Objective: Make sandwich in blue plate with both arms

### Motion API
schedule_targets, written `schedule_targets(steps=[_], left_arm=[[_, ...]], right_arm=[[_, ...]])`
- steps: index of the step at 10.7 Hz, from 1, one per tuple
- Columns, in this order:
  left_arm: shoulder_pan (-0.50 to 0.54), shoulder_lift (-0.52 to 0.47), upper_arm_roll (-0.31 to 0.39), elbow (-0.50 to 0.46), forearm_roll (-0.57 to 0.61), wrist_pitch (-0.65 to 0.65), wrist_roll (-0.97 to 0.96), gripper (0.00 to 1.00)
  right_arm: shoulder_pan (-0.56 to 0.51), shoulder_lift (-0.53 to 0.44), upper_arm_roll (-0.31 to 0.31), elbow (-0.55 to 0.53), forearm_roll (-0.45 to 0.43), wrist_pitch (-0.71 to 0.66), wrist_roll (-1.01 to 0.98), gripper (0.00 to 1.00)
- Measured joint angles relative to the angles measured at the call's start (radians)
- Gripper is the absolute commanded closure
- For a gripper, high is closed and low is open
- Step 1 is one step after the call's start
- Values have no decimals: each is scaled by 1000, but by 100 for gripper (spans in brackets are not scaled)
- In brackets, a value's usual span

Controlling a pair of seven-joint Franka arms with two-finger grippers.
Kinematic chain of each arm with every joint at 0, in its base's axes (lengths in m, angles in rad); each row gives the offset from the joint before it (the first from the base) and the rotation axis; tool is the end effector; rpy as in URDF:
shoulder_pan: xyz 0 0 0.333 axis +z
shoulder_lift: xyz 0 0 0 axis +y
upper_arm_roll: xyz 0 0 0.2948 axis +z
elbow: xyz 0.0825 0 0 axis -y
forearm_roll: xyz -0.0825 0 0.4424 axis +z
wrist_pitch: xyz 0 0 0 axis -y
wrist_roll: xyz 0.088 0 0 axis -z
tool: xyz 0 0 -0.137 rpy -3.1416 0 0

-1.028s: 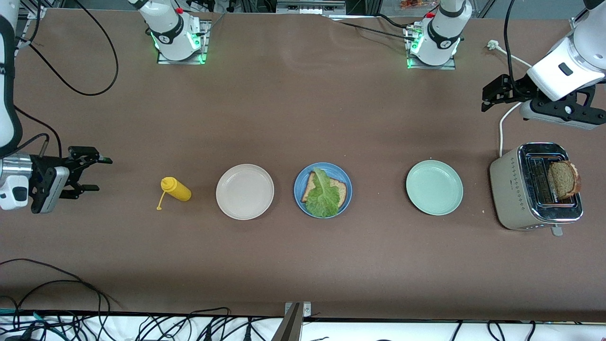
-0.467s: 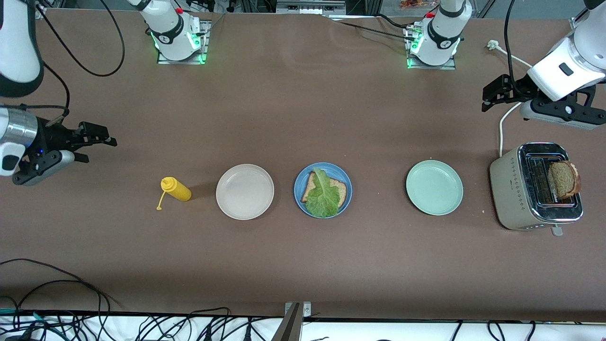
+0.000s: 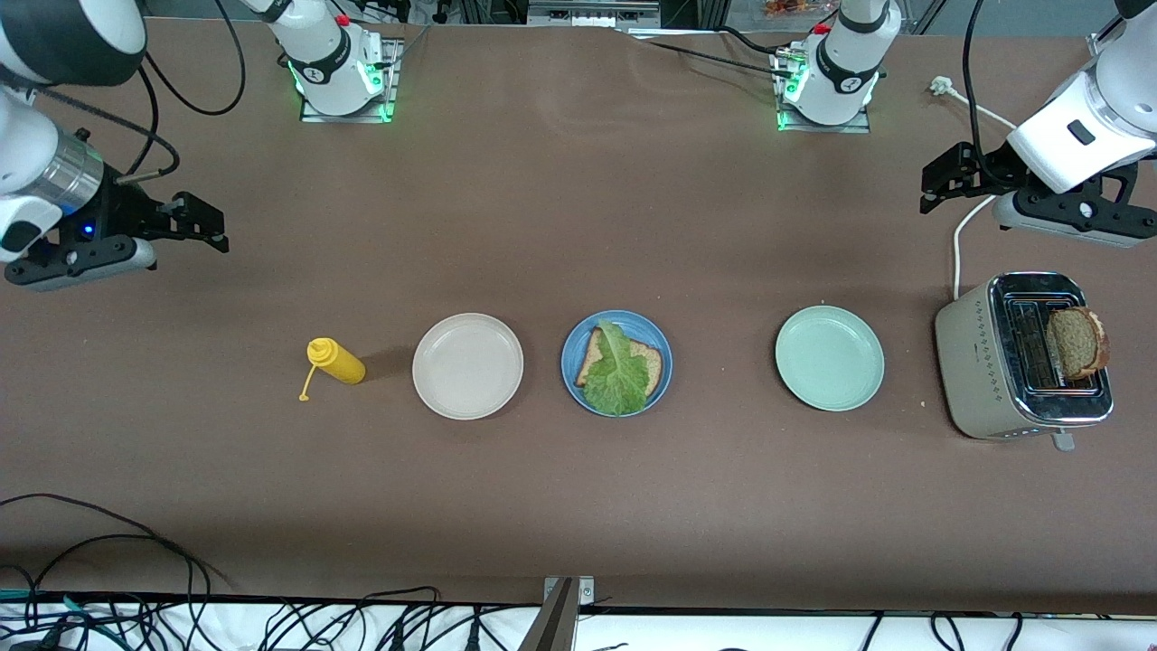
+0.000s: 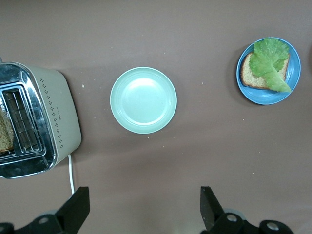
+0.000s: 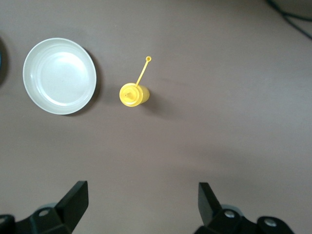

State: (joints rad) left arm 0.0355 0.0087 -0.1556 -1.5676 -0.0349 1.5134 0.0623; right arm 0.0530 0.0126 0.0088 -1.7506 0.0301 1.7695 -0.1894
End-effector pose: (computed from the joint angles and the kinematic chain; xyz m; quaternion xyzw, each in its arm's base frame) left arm 0.6022 -0.0773 0.5650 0.9951 -0.0915 -0.0319 0.0172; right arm 0.6237 0.0421 0.4867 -0.9924 -0.1224 -0.0041 0.0146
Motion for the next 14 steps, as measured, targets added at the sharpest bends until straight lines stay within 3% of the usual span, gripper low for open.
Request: schedule_targets(steps=[3, 10, 14], left_arm=[[0, 0, 0, 0, 0, 0, 0, 0], [8, 6, 3, -1, 46, -1, 0, 0], [77, 48, 13, -1, 58, -1, 1, 0]], right_arm=[[-3, -43, -2, 4, -38, 11, 40, 0], [-13, -23, -7, 66, -40, -1, 40, 0], [-15, -23, -15, 68, -43, -14, 40, 0]])
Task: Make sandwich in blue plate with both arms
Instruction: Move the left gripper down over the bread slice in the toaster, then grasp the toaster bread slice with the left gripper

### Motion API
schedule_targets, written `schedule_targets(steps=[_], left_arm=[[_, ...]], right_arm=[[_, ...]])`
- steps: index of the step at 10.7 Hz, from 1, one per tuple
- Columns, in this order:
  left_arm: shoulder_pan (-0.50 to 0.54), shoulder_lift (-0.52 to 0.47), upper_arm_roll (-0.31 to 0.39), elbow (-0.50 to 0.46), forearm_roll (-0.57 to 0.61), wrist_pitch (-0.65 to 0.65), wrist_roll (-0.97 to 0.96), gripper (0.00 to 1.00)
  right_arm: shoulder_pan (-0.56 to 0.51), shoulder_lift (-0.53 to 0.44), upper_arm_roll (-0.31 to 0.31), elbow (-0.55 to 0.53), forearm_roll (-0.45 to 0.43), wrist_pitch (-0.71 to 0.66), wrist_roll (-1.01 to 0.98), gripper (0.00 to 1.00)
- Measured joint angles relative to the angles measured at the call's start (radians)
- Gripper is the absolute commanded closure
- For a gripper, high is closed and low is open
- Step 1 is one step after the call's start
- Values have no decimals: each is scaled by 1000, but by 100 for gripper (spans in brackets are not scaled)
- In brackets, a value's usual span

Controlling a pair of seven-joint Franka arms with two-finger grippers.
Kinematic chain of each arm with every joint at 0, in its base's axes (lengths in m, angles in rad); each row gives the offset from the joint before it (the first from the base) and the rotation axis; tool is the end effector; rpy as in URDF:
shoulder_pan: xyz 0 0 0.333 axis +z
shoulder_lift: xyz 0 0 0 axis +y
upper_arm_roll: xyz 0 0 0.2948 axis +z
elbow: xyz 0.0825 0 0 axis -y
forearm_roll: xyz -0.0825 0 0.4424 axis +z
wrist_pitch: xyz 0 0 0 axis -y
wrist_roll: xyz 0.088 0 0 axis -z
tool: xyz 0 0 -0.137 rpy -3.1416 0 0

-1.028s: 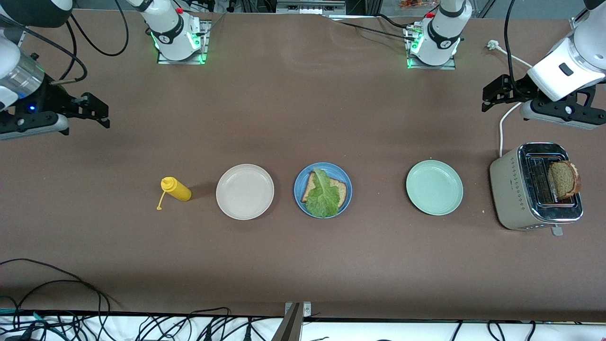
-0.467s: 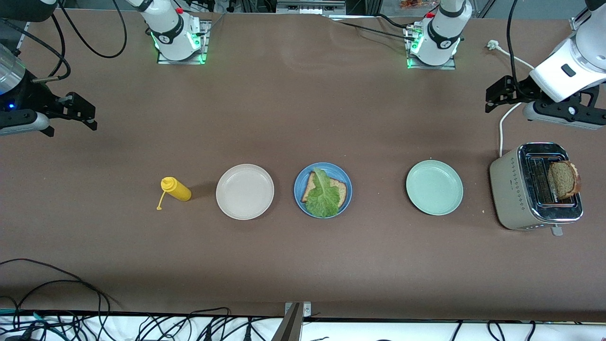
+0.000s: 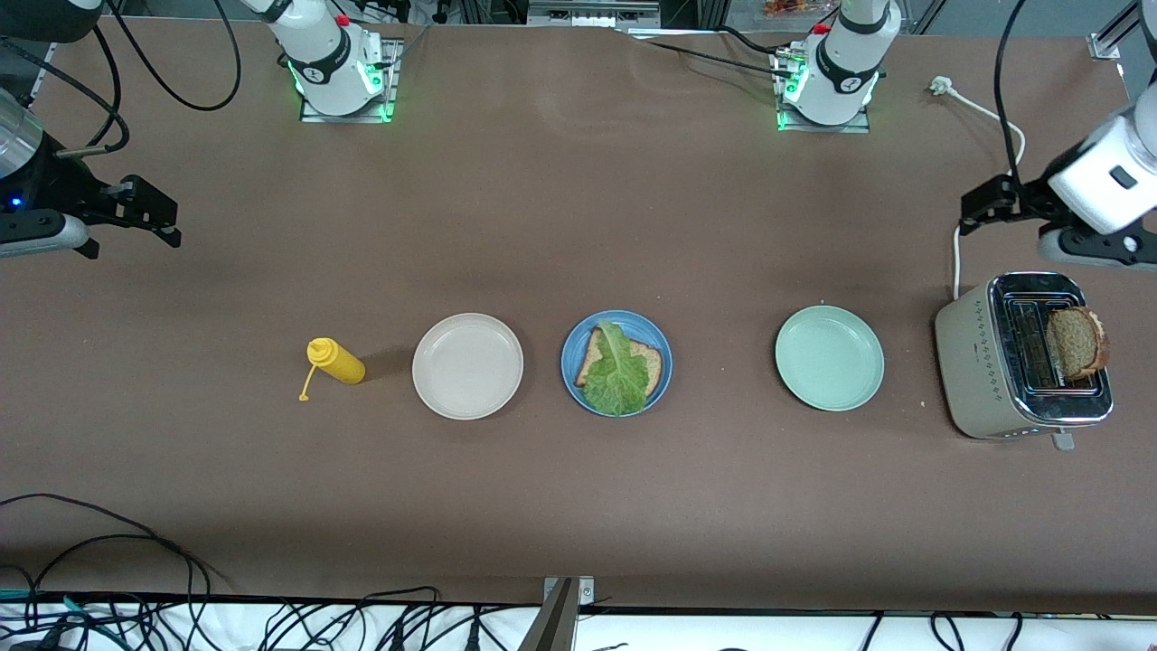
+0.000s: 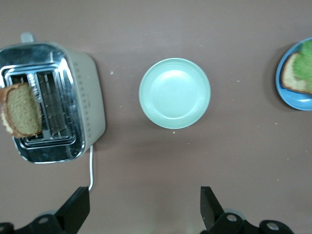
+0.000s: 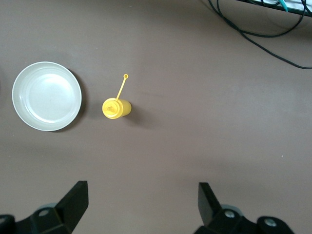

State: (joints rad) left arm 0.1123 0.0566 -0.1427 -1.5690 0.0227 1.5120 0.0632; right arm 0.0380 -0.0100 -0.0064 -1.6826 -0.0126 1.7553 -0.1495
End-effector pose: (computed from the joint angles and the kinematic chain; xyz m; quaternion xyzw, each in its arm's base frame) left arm 0.6170 -0.0138 0.5351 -0.9973 0.0468 0.0566 0.0064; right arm 0.6268 0.0183 0.5365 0.9950 0.0912 0.0409 0.0086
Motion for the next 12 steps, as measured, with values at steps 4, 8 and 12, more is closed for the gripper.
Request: schedule_targets(steps=[4, 8, 12], left_arm=[[169, 93, 6, -1, 3, 88, 4, 0], [269, 207, 8, -1, 37, 189, 5, 0], [330, 310, 8, -1, 58, 315, 54, 0]], right_arm=[[-3, 0, -26, 2, 0, -1, 0, 0], [-3, 1, -25, 2, 0, -2, 0, 0], [-4, 1, -36, 6, 0, -6, 0, 0]])
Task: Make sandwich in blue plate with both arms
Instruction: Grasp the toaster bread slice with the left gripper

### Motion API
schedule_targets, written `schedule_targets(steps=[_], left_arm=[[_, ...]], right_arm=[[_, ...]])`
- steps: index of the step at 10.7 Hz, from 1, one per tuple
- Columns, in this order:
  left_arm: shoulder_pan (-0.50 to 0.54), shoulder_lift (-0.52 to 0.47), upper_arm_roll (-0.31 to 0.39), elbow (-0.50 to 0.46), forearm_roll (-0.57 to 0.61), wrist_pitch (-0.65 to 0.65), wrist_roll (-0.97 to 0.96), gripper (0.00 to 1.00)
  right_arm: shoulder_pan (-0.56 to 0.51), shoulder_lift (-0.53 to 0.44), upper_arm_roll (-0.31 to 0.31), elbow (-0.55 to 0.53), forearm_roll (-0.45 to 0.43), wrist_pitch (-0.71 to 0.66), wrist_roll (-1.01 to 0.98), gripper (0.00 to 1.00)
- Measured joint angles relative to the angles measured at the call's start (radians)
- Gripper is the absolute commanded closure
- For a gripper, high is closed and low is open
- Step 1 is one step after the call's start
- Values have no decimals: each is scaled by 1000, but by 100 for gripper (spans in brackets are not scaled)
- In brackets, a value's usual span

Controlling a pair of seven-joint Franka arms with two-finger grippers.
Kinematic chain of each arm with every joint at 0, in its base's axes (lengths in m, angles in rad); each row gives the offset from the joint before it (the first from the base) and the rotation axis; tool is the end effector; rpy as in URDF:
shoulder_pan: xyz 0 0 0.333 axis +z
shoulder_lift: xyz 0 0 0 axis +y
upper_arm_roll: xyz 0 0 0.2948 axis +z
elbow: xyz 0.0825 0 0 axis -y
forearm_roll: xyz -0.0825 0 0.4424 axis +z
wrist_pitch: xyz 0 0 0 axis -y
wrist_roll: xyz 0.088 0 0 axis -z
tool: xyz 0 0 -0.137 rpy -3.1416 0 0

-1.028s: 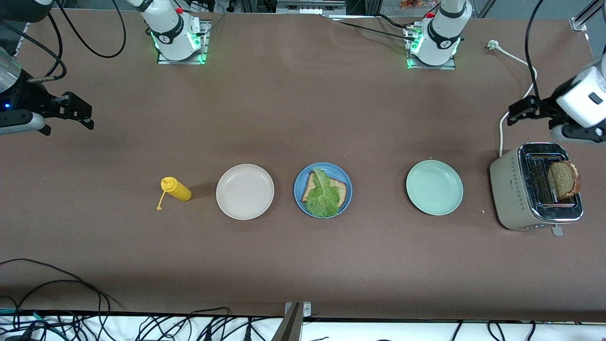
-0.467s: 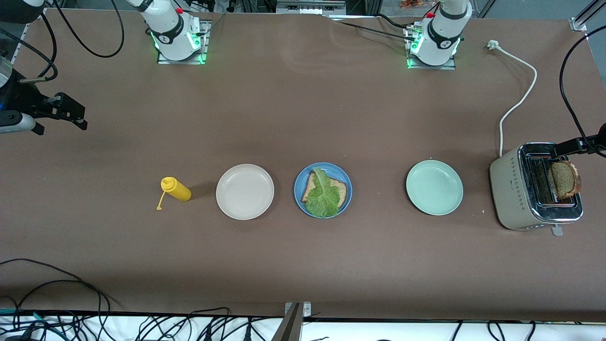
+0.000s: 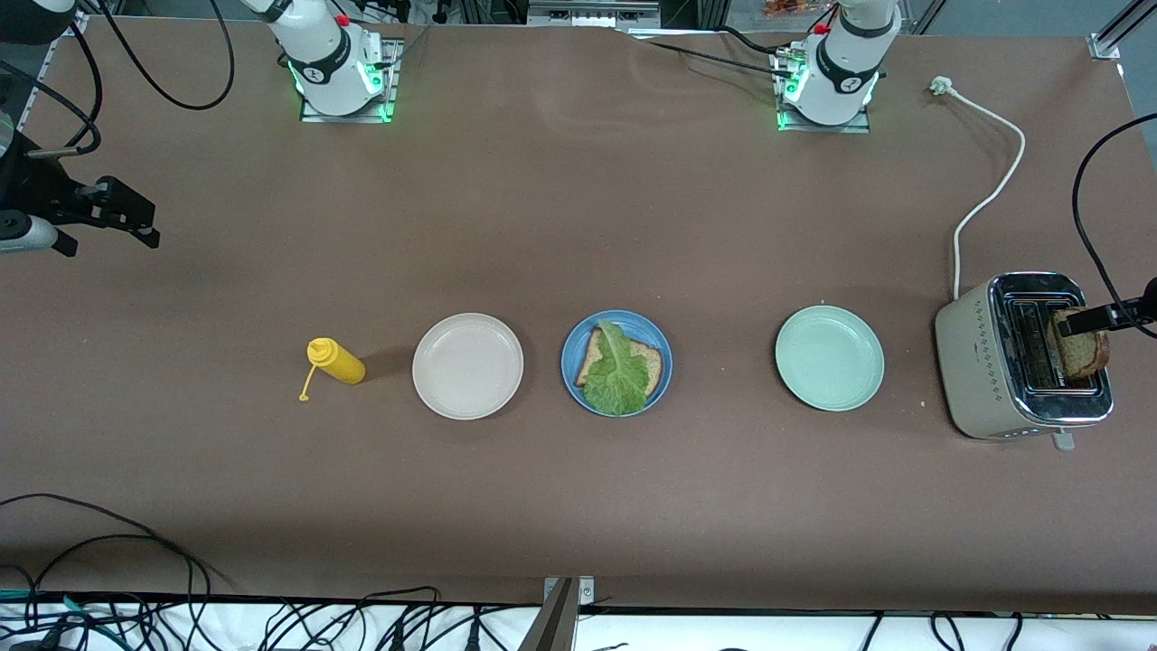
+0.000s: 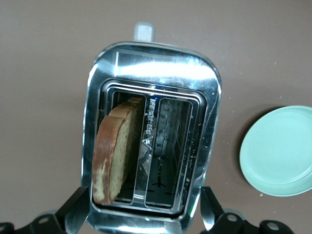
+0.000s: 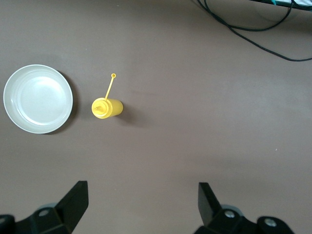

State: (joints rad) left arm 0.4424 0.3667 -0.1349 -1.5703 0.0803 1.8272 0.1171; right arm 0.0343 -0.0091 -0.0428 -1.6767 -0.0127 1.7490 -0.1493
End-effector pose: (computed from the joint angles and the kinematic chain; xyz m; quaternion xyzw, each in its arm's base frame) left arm 0.6601 0.2265 0.3534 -0.9948 -0.0859 0.0548 0.0024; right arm 0.6269 -0.0069 0.5385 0.9966 0.0711 0.0401 0.0093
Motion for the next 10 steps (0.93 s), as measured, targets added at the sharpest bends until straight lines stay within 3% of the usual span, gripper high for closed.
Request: schedule_targets(steps=[9, 10], left_arm=[[17, 63, -3, 0, 106, 20, 125, 0], [17, 71, -3, 0, 110, 22, 126, 8]], right_arm=[[0, 0, -1, 0, 0, -2, 0, 0], [0, 0, -1, 0, 0, -2, 0, 0]])
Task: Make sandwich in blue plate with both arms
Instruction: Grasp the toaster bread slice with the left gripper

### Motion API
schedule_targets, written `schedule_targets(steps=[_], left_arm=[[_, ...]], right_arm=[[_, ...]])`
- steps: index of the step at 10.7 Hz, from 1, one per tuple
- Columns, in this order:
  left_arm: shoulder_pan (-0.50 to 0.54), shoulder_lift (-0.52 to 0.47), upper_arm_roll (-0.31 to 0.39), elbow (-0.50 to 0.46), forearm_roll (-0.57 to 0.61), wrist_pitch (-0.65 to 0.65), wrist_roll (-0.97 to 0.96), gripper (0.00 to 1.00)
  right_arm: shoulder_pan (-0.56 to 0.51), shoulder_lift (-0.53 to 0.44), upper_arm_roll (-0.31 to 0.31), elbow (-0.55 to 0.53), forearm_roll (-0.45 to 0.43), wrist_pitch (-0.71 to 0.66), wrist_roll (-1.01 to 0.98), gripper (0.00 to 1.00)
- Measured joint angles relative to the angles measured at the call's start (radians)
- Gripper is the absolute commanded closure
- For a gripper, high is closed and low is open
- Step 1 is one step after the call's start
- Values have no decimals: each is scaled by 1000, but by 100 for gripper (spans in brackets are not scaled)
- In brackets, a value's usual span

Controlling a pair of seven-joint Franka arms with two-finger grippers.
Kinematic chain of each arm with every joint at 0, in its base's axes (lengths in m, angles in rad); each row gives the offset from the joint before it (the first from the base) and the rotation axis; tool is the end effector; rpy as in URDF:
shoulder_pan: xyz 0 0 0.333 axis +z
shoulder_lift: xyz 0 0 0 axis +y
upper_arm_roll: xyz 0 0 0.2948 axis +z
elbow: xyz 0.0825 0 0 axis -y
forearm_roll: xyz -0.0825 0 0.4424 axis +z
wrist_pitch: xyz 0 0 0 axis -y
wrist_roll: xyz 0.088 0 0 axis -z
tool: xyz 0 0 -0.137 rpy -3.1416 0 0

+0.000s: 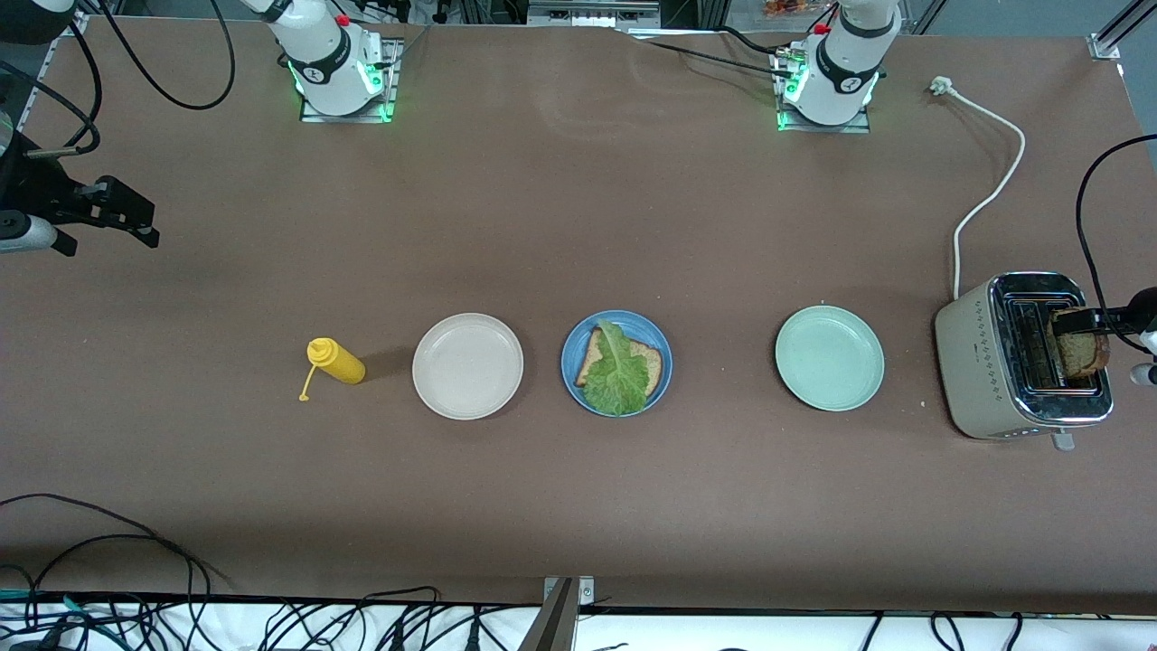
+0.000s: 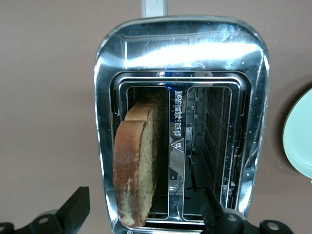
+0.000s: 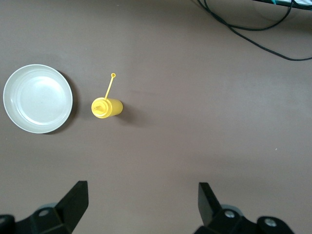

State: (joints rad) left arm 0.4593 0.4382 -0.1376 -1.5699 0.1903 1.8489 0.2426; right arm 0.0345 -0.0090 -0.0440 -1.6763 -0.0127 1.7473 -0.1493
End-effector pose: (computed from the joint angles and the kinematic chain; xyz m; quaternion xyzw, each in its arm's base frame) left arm 0.6565 0.2481 0.3063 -0.9952 -0.0104 0.0903 0.0359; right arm 0.6268 -0.0076 0.5385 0.9967 0.0706 0.0394 0.0092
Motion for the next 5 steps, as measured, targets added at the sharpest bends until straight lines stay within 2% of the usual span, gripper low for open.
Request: schedule_targets(steps=[1, 3, 5], left_arm=[[0, 7, -1, 0, 0, 0, 0, 20], [0, 14, -5, 0, 0, 4, 0, 60], [-1, 16, -11, 0, 13, 11, 0, 69]], right_arm=[[0, 0, 0, 0, 0, 0, 0, 0], [0, 0, 0, 0, 0, 0, 0, 0], [0, 0, 0, 0, 0, 0, 0, 0]])
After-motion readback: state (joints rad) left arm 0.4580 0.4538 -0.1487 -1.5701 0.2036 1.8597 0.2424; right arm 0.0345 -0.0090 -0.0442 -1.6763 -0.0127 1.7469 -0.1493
